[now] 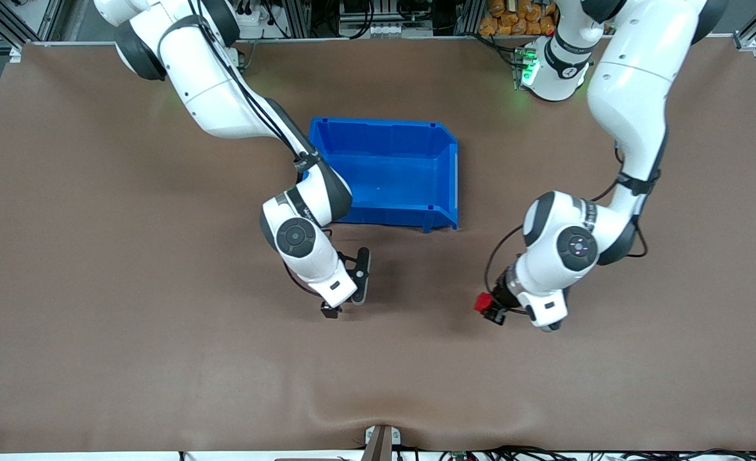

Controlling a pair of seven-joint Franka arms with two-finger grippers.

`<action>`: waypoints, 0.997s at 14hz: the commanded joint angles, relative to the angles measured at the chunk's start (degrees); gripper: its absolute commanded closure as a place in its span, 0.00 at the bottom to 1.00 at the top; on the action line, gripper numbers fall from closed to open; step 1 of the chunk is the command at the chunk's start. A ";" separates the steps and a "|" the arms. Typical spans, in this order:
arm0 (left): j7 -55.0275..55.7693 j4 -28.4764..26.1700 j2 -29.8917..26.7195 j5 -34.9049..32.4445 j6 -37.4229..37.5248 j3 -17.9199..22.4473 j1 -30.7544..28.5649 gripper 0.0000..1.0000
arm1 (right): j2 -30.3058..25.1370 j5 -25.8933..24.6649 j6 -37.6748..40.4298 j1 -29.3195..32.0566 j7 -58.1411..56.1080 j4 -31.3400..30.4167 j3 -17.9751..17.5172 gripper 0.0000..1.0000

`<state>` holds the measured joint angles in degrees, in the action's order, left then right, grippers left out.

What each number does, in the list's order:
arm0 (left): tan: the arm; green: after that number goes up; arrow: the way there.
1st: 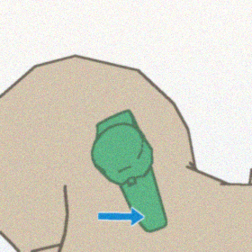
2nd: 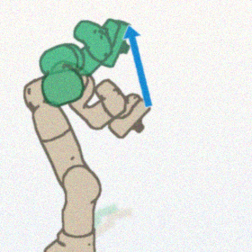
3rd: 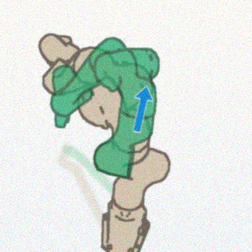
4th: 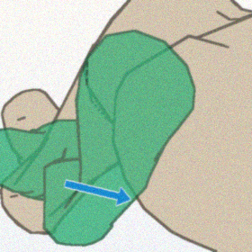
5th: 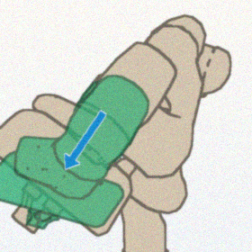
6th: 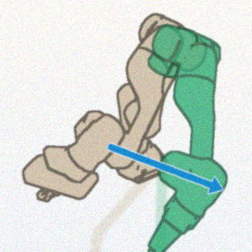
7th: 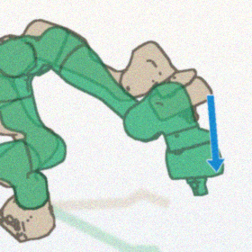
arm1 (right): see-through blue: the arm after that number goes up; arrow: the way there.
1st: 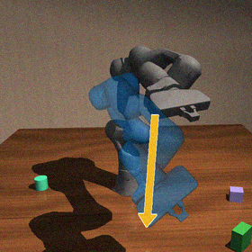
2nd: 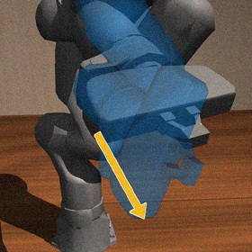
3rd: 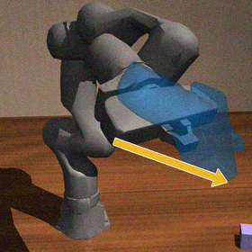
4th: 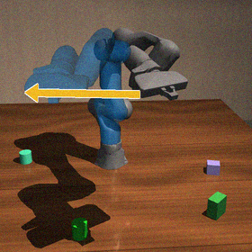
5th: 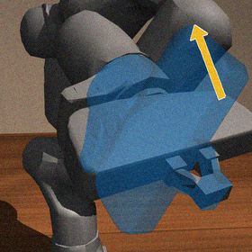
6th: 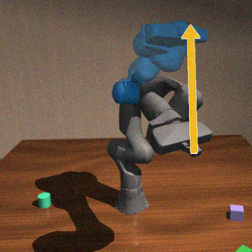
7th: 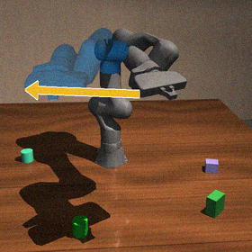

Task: Attach green and red cubes to black cube
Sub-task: 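Withdraw the right gripper while the left gripper carries the red cube toward the black cube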

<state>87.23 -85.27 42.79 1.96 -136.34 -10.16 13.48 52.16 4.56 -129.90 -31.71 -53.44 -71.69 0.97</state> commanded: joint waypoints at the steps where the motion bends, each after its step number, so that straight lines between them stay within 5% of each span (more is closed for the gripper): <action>1: 10.20 8.87 6.06 1.47 1.07 0.40 2.68 1.00 | -6.17 -0.17 8.06 1.82 4.64 -1.70 -0.26 0.00; 9: 20.51 15.65 12.66 7.00 1.07 0.49 8.57 1.00 | -23.84 2.20 12.22 17.45 7.39 -13.55 -0.53 0.00; 14: 25.79 20.58 16.53 7.10 0.99 0.67 13.31 1.00 | -31.23 5.99 22.22 27.65 7.39 -14.01 -0.35 0.00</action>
<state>111.73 -68.74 56.71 8.07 -136.33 -10.17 24.88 25.62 9.50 -109.65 -7.17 -46.67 -82.42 1.76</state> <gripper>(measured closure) 0.604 0.000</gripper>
